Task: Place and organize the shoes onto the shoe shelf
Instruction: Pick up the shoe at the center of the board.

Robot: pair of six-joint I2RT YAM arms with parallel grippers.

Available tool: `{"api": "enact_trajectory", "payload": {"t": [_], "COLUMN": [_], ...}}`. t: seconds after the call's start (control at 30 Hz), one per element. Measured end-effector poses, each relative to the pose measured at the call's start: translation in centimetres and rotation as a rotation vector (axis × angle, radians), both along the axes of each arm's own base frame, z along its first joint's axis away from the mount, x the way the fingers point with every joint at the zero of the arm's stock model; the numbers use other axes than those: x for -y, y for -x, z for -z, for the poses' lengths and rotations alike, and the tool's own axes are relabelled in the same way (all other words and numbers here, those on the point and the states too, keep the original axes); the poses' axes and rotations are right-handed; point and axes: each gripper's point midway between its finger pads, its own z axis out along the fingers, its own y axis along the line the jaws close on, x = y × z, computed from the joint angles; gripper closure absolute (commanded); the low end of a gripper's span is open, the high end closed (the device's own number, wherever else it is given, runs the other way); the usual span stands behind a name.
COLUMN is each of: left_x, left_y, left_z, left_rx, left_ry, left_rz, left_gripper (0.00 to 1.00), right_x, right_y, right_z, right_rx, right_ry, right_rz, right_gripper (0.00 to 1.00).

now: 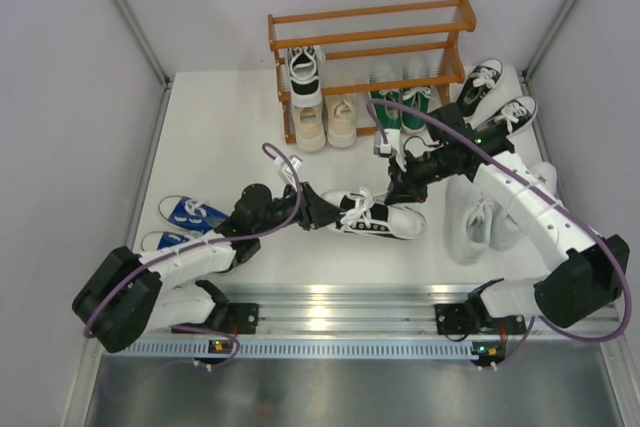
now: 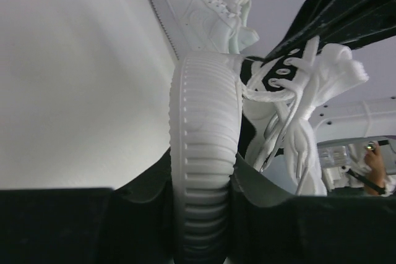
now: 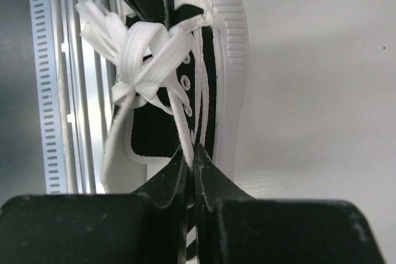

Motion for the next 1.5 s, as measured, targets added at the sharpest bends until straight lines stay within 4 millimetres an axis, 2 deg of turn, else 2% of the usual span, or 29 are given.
{"api": "enact_trajectory", "payload": {"t": [0.07,0.1,0.13,0.17,0.23,0.27,0.3,0.33,0.37,0.53,0.77,0.87,1.0,1.17,1.27,1.4,1.5], "left_x": [0.0,-0.1,-0.1,-0.1,-0.3,-0.5,-0.7,-0.9,-1.1,-1.8,-1.5,-1.4,-1.5,-1.6,-1.5,-1.5,-1.5], "left_y": [-0.3,-0.4,-0.5,-0.6,-0.8,-1.0,-1.2,-1.5,-1.7,-2.2,-1.1,-0.8,-0.5,0.1,0.5,0.8,0.9], "left_z": [0.7,0.9,1.0,1.0,1.0,1.0,0.9,0.9,0.9,0.9,0.6,0.5,0.0,-0.7,-0.7,-0.7,-0.9], "left_rx": [-0.018,-0.022,-0.021,-0.026,-0.033,-0.040,-0.046,-0.052,-0.059,-0.087,-0.106,-0.111,-0.105,-0.086,-0.088,-0.090,-0.087], "left_ry": [-0.016,-0.022,-0.024,-0.025,-0.022,-0.019,-0.014,-0.010,-0.006,0.007,0.025,0.029,0.041,0.054,0.054,0.054,0.057], "left_rz": [-0.015,-0.023,-0.023,-0.030,-0.038,-0.046,-0.056,-0.065,-0.074,-0.092,-0.030,-0.013,-0.003,0.021,0.041,0.059,0.065], "left_gripper": [1.00,1.00,1.00,1.00,1.00,1.00,1.00,1.00,1.00,1.00,1.00,1.00,1.00,1.00,1.00,1.00,1.00], "right_x": [-0.2,-0.3,-0.3,-0.3,-0.2,-0.1,0.1,0.2,0.4,1.3,1.8,1.5,1.4,1.6,1.5,1.5,1.5], "right_y": [0.0,0.0,0.0,0.0,0.1,0.3,0.4,0.5,0.6,1.4,1.6,1.3,1.5,1.5,1.5,1.9,2.1], "right_z": [0.0,0.1,0.3,0.4,0.7,0.8,0.8,0.8,0.8,1.2,2.9,2.4,0.9,-3.9,-5.1,-3.8,-2.4], "right_rx": [-0.009,-0.014,-0.017,-0.018,-0.023,-0.021,-0.016,0.002,0.017,0.097,0.148,0.166,0.189,0.300,0.336,0.295,0.258], "right_ry": [-0.010,-0.009,-0.009,-0.010,-0.011,-0.010,-0.011,-0.015,-0.018,-0.049,-0.069,-0.097,-0.141,-0.189,-0.212,-0.214,-0.203], "right_rz": [0.007,0.011,0.016,0.020,0.036,0.043,0.052,0.057,0.060,0.076,0.088,0.076,0.027,-0.055,-0.077,-0.084,-0.082], "right_gripper": [0.96,0.88,0.88,0.72,0.51,0.33,0.26,0.12,0.01,0.00,0.01,0.00,0.01,0.01,0.01,0.07,0.17]}}
